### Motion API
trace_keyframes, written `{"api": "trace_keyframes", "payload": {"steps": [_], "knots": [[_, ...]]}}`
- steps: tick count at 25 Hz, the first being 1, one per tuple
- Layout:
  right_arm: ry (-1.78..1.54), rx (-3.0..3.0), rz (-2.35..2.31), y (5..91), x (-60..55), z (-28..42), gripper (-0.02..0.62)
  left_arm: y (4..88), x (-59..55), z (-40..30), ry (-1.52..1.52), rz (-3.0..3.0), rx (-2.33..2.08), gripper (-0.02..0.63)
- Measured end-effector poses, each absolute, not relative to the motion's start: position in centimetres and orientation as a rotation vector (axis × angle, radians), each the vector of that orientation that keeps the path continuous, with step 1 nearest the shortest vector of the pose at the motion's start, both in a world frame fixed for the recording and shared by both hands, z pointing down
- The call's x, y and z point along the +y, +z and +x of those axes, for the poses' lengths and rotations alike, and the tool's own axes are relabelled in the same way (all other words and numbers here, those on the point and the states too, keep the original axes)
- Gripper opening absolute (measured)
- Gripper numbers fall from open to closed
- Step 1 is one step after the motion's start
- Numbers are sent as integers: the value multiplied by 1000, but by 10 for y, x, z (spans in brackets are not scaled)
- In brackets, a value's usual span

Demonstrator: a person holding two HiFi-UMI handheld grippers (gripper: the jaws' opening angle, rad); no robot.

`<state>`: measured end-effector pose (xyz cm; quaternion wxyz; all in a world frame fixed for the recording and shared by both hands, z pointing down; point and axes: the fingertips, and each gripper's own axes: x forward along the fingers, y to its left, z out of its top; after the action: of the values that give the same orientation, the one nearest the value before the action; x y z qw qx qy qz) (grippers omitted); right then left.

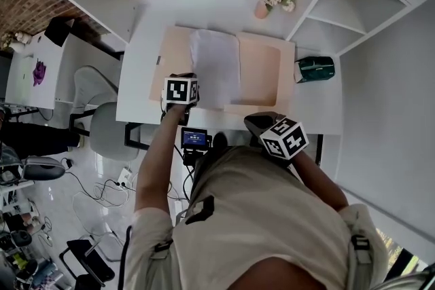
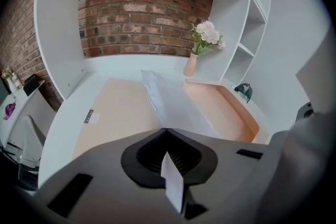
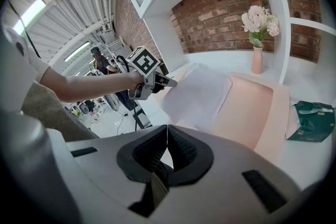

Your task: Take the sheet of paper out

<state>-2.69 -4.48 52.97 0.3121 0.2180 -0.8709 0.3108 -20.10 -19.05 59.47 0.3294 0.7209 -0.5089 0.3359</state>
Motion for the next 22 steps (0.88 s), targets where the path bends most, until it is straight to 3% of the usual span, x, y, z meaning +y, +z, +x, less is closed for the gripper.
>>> {"api": "trace_keyframes", "payload": {"steps": [22], "knots": [[807,-2305,580,527,-41,-36,25,583,-186,-236,824,1850,-1418,17]]}}
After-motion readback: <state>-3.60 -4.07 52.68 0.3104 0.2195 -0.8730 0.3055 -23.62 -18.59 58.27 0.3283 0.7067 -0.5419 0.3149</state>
